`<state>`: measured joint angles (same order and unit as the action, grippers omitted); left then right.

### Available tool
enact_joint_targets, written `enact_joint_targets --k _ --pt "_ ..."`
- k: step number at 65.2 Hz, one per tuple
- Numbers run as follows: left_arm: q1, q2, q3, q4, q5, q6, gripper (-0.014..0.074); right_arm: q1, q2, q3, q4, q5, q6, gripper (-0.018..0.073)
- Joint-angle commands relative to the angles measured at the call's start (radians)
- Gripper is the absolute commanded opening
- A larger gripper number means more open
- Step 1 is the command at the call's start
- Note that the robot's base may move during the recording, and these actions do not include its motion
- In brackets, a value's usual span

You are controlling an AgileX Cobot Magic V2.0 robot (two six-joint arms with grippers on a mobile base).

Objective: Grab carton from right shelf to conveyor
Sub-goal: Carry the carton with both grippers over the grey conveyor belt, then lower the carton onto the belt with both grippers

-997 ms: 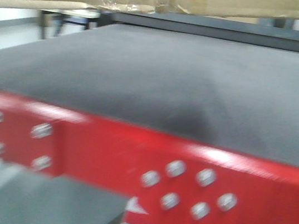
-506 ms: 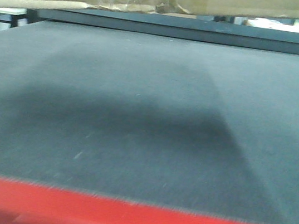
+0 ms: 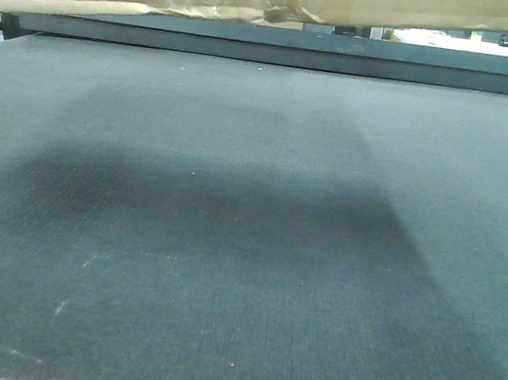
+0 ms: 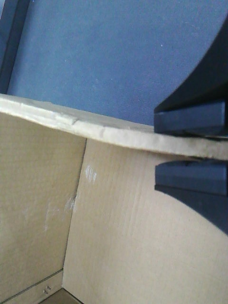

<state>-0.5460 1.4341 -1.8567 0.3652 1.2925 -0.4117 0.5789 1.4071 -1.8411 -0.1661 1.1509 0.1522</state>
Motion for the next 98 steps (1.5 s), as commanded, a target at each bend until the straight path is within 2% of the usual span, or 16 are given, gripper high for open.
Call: enact_joint_targets --k 1,66,70,77,89,98 --pt "-0.016 -0.005 -0.003 -0.062 -0.071 0.009 -0.0009 0.011 -0.011 -0.003 0.062 -0.089 -0.017 -0.0067" --pt "-0.016 -0.005 -0.003 -0.06 -0.083 0.01 -0.0009 0.011 -0.011 -0.003 0.068 -0.08 -0.017 -0.0067" --pt "0.002 -0.003 -0.003 -0.055 -0.088 0.013 -0.0009 0.009 -0.011 -0.003 0.068 -0.059 -0.002 -0.0067" --pt "0.069 0.019 -0.003 -0.095 -0.124 0.015 -0.0009 -0.026 -0.004 -0.003 0.072 -0.049 0.014 -0.0067" --pt "0.176 0.07 0.032 -0.208 -0.228 0.087 -0.0009 -0.141 0.043 -0.003 0.155 -0.042 0.014 -0.0067" --pt "0.213 0.115 0.09 -0.204 -0.305 0.094 -0.0009 -0.181 0.109 -0.003 0.166 -0.048 0.014 -0.0067"
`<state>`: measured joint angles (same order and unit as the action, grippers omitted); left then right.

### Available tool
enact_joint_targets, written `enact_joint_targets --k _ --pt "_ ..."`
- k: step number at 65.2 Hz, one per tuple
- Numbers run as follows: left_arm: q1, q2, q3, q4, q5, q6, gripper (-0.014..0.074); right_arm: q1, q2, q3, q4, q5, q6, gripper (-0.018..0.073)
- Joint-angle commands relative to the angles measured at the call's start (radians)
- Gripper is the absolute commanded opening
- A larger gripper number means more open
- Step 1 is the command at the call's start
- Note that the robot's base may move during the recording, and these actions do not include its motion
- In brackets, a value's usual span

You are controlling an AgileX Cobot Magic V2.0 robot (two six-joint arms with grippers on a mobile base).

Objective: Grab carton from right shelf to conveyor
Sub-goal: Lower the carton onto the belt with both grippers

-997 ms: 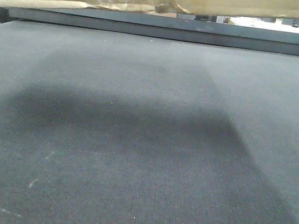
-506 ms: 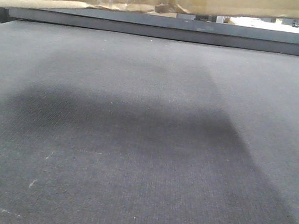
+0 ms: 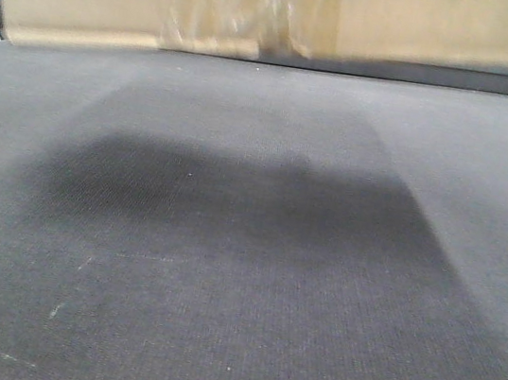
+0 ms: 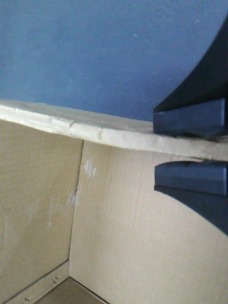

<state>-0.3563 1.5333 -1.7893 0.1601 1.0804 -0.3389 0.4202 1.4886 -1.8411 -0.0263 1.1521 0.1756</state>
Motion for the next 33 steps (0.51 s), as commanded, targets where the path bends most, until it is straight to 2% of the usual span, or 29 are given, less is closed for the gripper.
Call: enact_joint_targets --k 1,13,27,31,33 --pt "0.026 0.018 0.033 0.001 -0.112 0.021 -0.0009 -0.024 0.035 -0.003 0.026 -0.053 -0.009 -0.0067" --pt "0.06 0.061 0.092 0.002 -0.244 0.021 -0.0009 -0.028 0.142 -0.003 0.026 -0.109 -0.009 -0.0067" --pt "0.062 0.133 0.093 0.019 -0.285 0.021 0.0011 -0.028 0.24 -0.003 0.026 -0.167 -0.009 -0.0063" --pt "0.062 0.147 0.093 0.025 -0.285 0.021 0.0048 -0.028 0.252 -0.003 0.026 -0.176 -0.009 -0.0026" --pt "0.062 0.152 0.093 0.03 -0.285 0.021 0.0085 -0.028 0.256 -0.003 0.026 -0.18 -0.009 0.0025"
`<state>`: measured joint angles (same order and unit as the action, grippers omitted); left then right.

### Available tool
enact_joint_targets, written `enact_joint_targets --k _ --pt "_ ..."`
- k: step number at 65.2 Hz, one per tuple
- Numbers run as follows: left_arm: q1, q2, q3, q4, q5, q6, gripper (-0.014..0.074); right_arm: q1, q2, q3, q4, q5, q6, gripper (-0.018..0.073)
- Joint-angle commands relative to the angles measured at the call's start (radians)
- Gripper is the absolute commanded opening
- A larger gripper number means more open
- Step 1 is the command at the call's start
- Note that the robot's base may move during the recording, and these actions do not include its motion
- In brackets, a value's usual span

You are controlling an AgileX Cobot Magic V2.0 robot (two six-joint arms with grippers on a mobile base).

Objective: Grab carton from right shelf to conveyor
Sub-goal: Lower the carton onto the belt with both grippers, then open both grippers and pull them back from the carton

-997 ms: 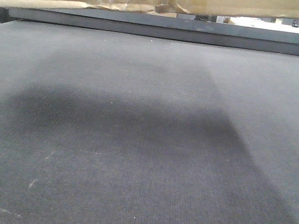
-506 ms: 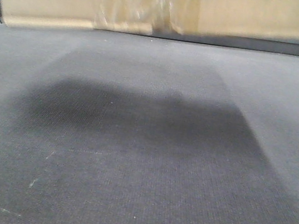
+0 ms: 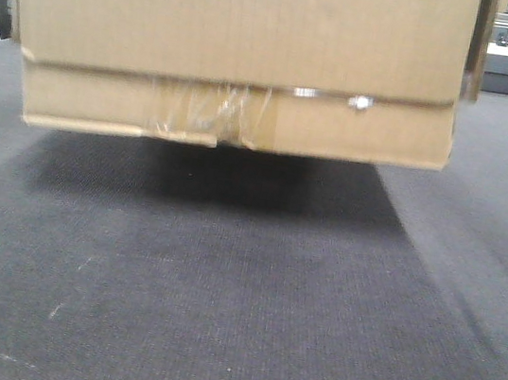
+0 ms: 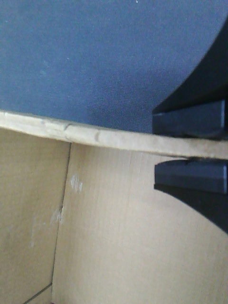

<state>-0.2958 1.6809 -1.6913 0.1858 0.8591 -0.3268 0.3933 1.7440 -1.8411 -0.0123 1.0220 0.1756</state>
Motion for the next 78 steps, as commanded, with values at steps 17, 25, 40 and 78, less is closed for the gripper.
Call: enact_joint_targets --k 17,25,40,78 --pt "0.002 0.007 -0.026 0.004 -0.055 0.009 0.0578 -0.002 -0.001 -0.036 0.012 -0.041 -0.009 0.0573" --pt "0.002 -0.017 -0.062 0.004 -0.03 0.009 0.0587 -0.002 -0.008 -0.098 0.012 -0.005 -0.009 0.0568" --pt "0.002 -0.153 -0.114 0.004 0.054 0.036 0.0447 -0.003 -0.107 -0.169 -0.035 0.022 -0.009 0.0399" --pt "0.277 -0.537 0.326 -0.053 -0.028 0.17 0.002 -0.176 -0.311 0.054 -0.101 0.07 -0.028 -0.007"
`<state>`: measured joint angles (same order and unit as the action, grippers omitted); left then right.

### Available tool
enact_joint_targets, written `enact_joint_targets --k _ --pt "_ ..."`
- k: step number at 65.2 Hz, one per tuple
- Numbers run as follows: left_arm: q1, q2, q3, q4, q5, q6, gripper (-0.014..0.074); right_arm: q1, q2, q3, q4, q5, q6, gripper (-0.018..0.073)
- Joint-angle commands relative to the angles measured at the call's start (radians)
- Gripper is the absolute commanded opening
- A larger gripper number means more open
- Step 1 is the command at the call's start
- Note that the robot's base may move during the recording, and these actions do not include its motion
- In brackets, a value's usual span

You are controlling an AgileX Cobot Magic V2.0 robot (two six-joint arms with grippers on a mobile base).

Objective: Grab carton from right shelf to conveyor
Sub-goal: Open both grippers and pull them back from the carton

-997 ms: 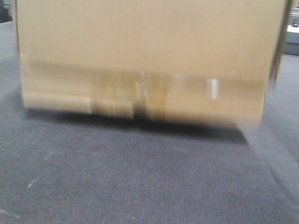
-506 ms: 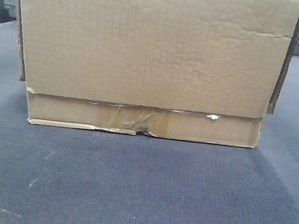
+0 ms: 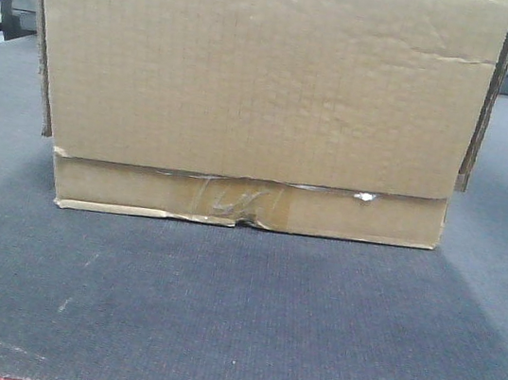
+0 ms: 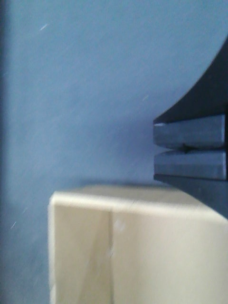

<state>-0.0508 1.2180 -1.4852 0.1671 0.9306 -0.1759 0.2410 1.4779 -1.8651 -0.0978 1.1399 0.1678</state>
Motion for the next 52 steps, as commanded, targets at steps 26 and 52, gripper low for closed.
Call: enact_joint_targets --k 26,52 --pt "0.052 -0.539 0.827 -0.041 -0.551 0.02 0.002 -0.031 -0.415 0.79 -0.015 -0.462 -0.031 -0.007" --pt "0.052 -1.012 1.053 -0.041 -0.601 0.02 0.002 -0.031 -0.984 1.364 -0.024 -0.917 -0.031 -0.007"
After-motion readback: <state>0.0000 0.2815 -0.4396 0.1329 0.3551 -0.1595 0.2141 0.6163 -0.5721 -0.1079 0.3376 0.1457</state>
